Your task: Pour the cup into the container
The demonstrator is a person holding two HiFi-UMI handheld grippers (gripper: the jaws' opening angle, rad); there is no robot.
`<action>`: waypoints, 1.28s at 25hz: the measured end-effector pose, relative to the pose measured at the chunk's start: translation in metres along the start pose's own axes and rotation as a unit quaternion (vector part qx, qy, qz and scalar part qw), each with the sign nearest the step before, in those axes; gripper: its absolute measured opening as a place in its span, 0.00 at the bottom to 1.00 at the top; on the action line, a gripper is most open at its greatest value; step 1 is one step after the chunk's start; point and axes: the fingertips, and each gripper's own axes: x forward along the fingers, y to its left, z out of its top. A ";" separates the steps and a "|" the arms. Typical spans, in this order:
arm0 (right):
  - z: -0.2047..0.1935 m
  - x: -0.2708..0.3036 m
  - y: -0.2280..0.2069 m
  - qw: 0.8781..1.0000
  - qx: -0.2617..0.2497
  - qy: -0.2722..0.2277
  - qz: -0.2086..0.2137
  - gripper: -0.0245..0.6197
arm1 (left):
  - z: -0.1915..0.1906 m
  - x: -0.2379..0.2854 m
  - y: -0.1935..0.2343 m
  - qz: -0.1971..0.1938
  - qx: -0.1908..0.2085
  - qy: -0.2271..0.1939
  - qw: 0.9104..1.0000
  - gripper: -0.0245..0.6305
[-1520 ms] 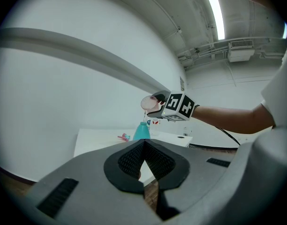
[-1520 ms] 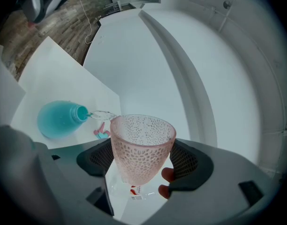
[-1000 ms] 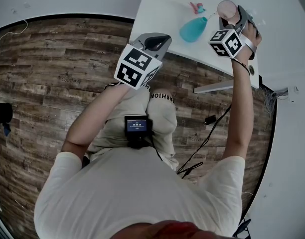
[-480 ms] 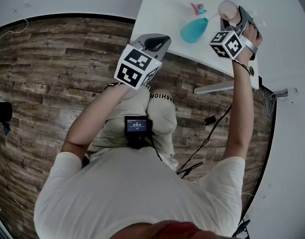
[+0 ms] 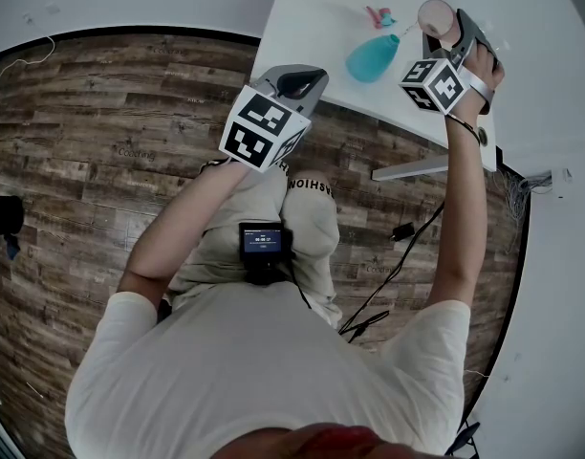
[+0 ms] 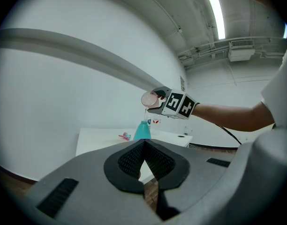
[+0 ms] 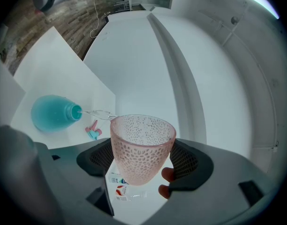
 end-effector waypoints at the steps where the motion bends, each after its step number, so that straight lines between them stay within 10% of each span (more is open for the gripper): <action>1: 0.000 0.000 0.000 1.000 -0.002 0.000 -0.001 0.61 | 0.000 0.000 0.000 0.000 0.000 0.000 1.000 0.05; 32: 0.003 -0.002 -0.005 0.998 -0.049 0.002 -0.025 0.61 | 0.001 -0.006 0.003 0.006 -0.001 -0.001 1.000 0.05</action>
